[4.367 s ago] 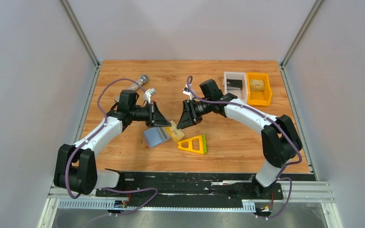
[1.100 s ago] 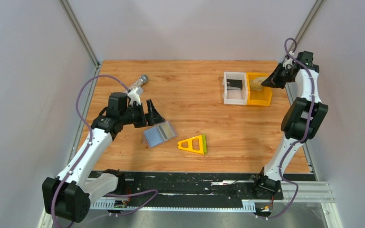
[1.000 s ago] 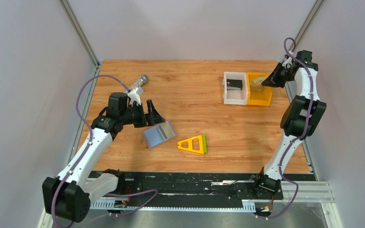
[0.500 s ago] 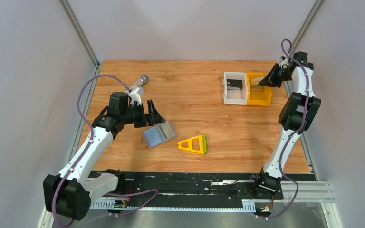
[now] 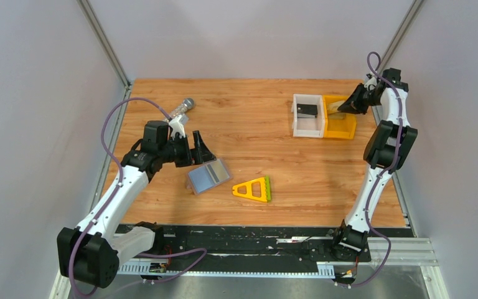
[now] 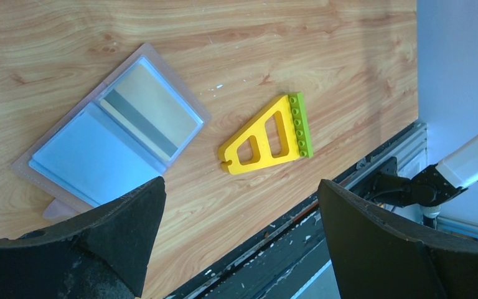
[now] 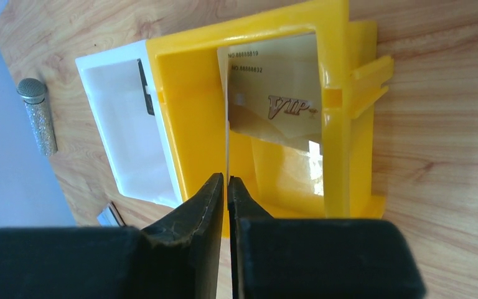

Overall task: Take the credit cards out of the card holder
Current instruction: Place the credit card in the storage box, then remove the credit card from the card holder.

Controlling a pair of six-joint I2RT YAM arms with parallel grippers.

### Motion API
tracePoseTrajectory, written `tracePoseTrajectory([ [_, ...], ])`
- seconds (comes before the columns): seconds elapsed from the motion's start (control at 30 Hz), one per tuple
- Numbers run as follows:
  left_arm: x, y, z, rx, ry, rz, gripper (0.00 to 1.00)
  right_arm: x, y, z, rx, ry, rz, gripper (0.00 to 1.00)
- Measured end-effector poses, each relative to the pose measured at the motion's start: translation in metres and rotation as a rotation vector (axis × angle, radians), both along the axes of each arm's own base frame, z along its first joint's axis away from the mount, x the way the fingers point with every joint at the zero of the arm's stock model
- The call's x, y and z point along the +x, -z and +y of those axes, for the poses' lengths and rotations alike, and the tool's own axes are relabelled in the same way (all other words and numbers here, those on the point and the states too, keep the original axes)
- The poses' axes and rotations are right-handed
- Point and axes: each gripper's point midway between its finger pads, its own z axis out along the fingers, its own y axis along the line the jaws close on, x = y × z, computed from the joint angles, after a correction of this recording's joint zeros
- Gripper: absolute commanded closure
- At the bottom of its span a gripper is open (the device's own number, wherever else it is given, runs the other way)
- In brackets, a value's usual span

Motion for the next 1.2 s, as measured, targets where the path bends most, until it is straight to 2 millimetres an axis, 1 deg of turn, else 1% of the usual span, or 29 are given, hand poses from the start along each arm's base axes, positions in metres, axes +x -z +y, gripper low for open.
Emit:
tracePoseTrajectory([
  [0.13, 0.000, 0.000, 0.001, 0.003, -0.003, 0.000, 0.00, 0.006, 0.003, -0.004, -0.008, 0.004, -0.008, 0.87],
  [0.33, 0.000, 0.000, 0.000, 0.002, -0.004, 0.000, 0.00, 0.010, 0.006, -0.010, -0.033, 0.021, -0.007, 0.84],
  [0.53, 0.001, 0.002, 0.000, 0.002, -0.005, 0.006, 0.00, 0.018, -0.001, -0.019, -0.058, 0.045, -0.039, 0.77],
  [0.63, 0.001, 0.002, 0.000, 0.003, -0.005, 0.009, 0.00, 0.022, -0.004, -0.024, -0.073, 0.064, -0.054, 0.72],
  [0.73, 0.001, 0.003, 0.000, 0.004, -0.006, 0.011, 0.00, 0.027, -0.006, -0.029, -0.090, 0.087, -0.064, 0.64],
  [0.93, 0.001, 0.005, 0.004, 0.020, -0.025, 0.018, 0.00, 0.038, -0.013, -0.042, -0.131, 0.161, -0.086, 0.60],
  [1.03, 0.001, 0.007, 0.008, 0.038, -0.048, 0.020, 0.00, 0.039, -0.027, -0.047, -0.148, 0.202, -0.105, 0.60],
  [1.13, -0.001, 0.009, 0.012, 0.053, -0.068, 0.034, 0.00, 0.034, -0.055, -0.044, -0.142, 0.231, -0.141, 0.60],
  [1.2, -0.002, 0.012, 0.013, 0.059, -0.079, 0.049, 0.00, 0.027, -0.077, -0.036, -0.138, 0.240, -0.170, 0.60],
])
